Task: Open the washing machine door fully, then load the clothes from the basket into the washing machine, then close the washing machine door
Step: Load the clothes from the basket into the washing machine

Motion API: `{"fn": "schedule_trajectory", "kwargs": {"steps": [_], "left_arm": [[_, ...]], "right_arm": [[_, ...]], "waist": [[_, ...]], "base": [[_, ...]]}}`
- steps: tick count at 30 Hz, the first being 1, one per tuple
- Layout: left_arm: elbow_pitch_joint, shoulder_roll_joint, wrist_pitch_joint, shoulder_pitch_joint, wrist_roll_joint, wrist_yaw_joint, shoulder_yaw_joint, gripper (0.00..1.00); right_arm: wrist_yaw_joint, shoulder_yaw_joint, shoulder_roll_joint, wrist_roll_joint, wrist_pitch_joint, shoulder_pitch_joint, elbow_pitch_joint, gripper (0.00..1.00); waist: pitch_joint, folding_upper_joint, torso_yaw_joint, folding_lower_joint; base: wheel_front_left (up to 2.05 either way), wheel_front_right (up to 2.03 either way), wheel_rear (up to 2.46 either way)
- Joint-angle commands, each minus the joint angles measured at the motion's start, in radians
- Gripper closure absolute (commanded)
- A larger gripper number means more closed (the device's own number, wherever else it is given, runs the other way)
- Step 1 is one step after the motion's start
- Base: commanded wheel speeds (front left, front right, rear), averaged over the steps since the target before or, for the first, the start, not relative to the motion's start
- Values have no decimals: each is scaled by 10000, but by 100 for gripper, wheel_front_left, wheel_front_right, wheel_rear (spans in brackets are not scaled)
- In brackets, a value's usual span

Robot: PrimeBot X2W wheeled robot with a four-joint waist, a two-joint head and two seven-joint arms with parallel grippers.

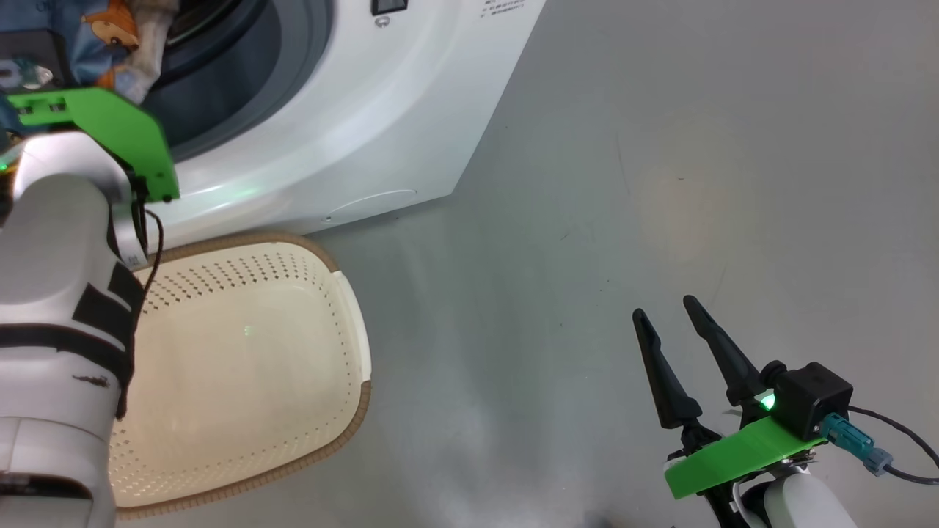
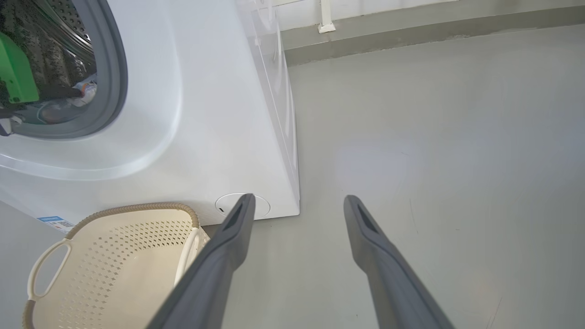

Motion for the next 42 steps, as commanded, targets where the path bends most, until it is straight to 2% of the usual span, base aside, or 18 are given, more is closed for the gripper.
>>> {"fn": "schedule_trajectory", "kwargs": {"steps": [1,9,21,35,42], "left_arm": [[-213,322,-315,-341,-103,135,183,100],[60,402,-1739,-691,-316,494,443,100],[779,864,-2591,-1768,-580,739,750,100],[1003,1772,-3146,-3089,-1059,504,1266,100],[386,1987,-3227,-3742,-1123,230,1410,100]], "right_arm": [[98,214,-97,151,-76,218,-178,0],[98,403,-120,231,-76,267,-148,0],[98,754,-108,392,-76,340,-18,0],[98,1168,-17,754,-76,302,107,0],[98,1267,59,921,-76,150,100,0]], "waist": [[-3,0,6,0],[46,0,-177,0],[413,0,-987,0],[1253,0,-1809,0],[1649,0,-1918,0]], "base": [[0,0,0],[0,0,0],[0,0,0],[0,0,0],[0,0,0]]}}
